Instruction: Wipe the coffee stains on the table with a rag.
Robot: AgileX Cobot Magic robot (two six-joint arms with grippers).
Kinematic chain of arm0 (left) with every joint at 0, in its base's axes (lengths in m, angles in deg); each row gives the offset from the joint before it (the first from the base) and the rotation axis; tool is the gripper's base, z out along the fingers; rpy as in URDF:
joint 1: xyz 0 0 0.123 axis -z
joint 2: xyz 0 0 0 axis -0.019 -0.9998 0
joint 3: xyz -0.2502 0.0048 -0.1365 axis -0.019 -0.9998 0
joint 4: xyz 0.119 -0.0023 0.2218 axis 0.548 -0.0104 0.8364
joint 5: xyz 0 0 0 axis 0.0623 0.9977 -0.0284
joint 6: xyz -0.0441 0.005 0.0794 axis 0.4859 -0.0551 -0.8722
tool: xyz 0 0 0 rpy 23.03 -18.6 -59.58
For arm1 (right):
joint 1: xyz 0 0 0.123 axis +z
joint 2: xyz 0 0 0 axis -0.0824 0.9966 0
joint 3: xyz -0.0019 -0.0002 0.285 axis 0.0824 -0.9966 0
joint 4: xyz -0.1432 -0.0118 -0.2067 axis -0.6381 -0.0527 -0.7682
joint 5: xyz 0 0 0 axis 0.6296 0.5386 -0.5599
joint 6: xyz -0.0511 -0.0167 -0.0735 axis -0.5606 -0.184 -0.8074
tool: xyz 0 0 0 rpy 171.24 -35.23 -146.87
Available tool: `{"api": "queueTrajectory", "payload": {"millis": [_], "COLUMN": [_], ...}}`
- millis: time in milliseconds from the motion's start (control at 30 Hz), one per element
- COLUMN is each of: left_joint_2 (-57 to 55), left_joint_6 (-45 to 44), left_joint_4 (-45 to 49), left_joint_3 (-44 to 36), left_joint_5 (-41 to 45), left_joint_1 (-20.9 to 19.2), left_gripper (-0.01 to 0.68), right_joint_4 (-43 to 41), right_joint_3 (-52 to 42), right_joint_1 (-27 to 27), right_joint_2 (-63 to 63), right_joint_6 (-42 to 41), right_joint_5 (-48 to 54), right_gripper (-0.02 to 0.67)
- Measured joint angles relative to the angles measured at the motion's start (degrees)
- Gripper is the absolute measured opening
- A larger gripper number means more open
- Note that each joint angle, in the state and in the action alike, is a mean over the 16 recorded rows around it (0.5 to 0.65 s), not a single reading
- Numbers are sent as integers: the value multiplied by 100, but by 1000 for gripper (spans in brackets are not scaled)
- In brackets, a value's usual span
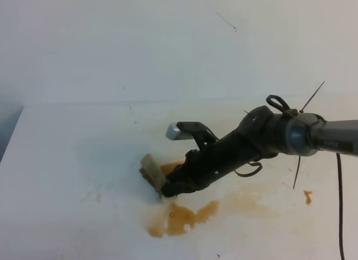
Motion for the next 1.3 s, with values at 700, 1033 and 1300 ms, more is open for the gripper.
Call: {"api": "queueTrajectory", "payload": {"millis": [700,1033,1300], "left_joint_2": [-10,-10,-10], "left_joint_6": [0,0,0], "left_joint_4": [0,0,0], "left_joint_3": [0,0,-13], "left_joint_5": [0,-6,-6], "left_joint_1": [1,1,1], "left_gripper": [0,0,0], "right_joint_4": [-70,-1131,-2008], "right_joint_3": [17,17,31], "right_joint_1": [-821,-972,-894], "right_joint_2": [-149,-361,-397], "right_joint_6": [-973,-1314,-1123], "right_joint_5": [-287,-485,-269], "right_gripper": [46,46,46]}}
